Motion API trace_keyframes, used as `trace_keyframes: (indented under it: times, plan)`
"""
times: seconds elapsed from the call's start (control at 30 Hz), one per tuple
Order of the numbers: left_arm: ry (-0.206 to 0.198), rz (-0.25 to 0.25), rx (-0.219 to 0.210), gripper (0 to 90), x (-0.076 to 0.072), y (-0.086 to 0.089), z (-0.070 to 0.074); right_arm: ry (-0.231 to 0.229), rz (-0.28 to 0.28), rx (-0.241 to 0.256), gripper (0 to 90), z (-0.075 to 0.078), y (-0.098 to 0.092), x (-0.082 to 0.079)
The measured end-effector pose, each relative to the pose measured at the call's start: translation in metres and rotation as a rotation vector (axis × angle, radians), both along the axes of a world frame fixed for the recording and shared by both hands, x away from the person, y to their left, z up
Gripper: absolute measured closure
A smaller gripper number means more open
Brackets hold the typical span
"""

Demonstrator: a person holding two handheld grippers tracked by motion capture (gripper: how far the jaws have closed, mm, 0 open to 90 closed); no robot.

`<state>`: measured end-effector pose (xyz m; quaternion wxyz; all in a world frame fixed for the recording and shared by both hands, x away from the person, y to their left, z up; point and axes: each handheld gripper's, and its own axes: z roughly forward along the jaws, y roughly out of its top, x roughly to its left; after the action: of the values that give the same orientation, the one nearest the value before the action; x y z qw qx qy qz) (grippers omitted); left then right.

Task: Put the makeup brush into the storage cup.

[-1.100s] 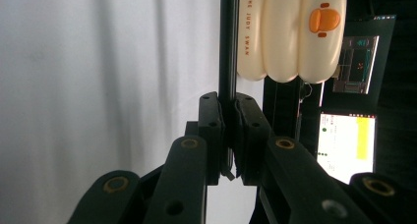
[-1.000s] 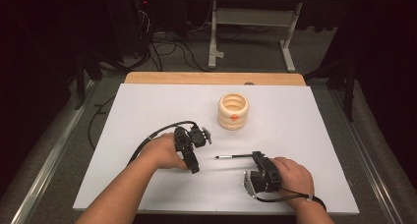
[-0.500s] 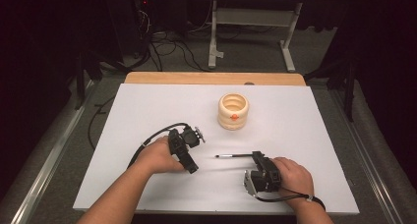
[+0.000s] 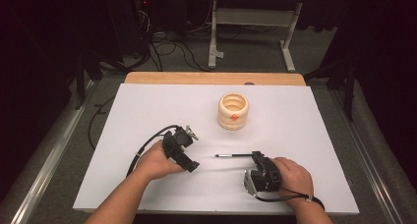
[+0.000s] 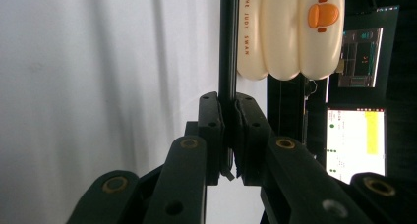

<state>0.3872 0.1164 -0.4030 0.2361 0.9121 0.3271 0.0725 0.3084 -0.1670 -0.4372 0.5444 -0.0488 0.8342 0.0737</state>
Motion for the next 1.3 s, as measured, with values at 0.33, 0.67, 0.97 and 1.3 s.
trace_keyframes:
  times: [0.33, 0.67, 0.97, 1.3]
  plan:
    - [-0.092, 0.062, -0.125, 0.5, -0.006, 0.009, -0.008, 0.015, -0.025, 0.009, 85.4, 0.000, 0.000, -0.001]
    - [-0.182, 0.105, -0.234, 0.5, -0.013, 0.016, -0.020, 0.012, -0.015, 0.016, 85.4, -0.001, -0.001, 0.000]
    - [-0.269, 0.126, -0.332, 0.1, -0.019, 0.021, -0.025, 0.025, -0.024, 0.025, 85.4, -0.002, 0.000, 0.001]
    - [-0.276, 0.151, -0.397, 0.3, -0.018, 0.026, -0.035, 0.069, -0.058, 0.082, 85.5, -0.003, -0.001, 0.005]
